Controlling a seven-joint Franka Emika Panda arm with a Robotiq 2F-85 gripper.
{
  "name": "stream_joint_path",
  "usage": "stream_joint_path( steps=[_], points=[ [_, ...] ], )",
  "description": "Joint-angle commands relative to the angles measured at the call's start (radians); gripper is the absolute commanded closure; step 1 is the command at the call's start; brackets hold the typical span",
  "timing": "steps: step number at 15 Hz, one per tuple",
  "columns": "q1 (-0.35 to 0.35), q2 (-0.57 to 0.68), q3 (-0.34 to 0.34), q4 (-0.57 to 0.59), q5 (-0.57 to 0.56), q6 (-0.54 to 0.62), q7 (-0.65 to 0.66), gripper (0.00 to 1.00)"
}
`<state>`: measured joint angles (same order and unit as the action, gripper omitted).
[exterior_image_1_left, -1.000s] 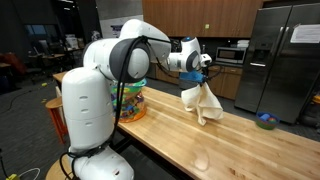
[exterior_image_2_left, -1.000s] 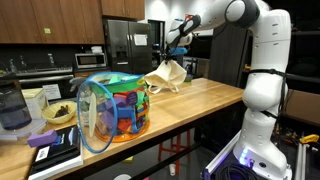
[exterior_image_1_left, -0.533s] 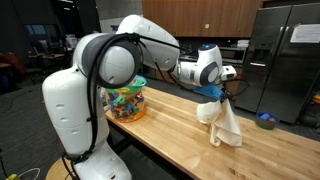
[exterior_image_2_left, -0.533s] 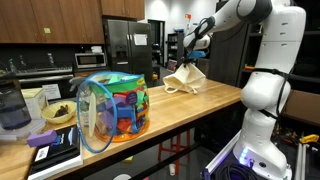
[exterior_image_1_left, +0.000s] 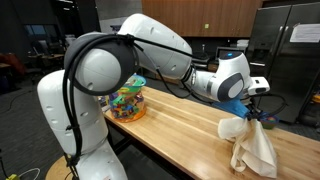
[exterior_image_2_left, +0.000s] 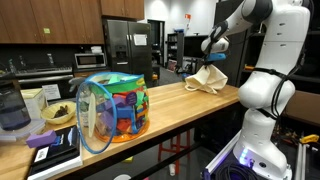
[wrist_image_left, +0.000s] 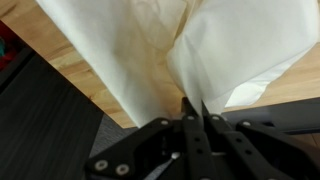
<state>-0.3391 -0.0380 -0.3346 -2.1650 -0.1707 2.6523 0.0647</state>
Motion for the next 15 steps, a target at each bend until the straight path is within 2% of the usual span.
stream_joint_path(
  steps=[1,8,15],
  points=[
    [0.011,-0.023,0.016,-0.041,-0.024,0.023,0.011,0.99],
    [0.159,-0.013,0.152,-0.148,0.165,0.078,-0.045,0.99],
    [0.305,0.036,0.276,-0.091,0.517,0.034,-0.303,0.99]
  ],
)
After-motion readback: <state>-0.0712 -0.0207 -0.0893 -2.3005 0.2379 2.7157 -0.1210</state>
